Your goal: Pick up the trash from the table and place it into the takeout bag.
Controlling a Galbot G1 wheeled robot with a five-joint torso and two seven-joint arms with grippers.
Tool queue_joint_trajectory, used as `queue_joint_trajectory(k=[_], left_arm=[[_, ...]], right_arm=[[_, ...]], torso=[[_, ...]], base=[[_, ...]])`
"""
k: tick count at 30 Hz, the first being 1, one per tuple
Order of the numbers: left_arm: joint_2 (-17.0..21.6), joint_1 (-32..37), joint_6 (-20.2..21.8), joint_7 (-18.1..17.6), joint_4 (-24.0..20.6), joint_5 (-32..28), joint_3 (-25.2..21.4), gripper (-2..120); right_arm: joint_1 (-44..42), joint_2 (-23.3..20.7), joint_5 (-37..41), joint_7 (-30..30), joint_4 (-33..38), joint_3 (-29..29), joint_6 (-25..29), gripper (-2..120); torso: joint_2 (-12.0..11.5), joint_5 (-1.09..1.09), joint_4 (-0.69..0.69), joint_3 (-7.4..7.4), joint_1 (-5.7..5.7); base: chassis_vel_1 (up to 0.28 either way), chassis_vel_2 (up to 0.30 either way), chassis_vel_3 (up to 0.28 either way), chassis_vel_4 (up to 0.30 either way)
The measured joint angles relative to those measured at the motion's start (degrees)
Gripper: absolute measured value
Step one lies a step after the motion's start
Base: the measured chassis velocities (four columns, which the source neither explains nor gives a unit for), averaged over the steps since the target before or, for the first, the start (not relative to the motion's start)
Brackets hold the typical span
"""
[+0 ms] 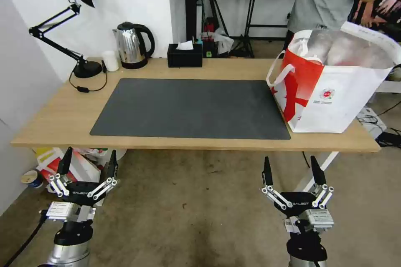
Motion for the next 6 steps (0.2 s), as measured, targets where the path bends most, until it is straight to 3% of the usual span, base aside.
queue_joint_trajectory(k=[6], left_arm=[[0.0, 0.0, 0.1, -0.2, -0.1, 0.1, 0.0, 100]], right_arm=[[0.0, 0.0, 0.0, 0.0, 0.0, 0.0, 0.0, 100]], torso=[[0.0, 0.00, 0.00, 0.00, 0.00]], base=[[0.000, 0.000, 0.000, 0.000]])
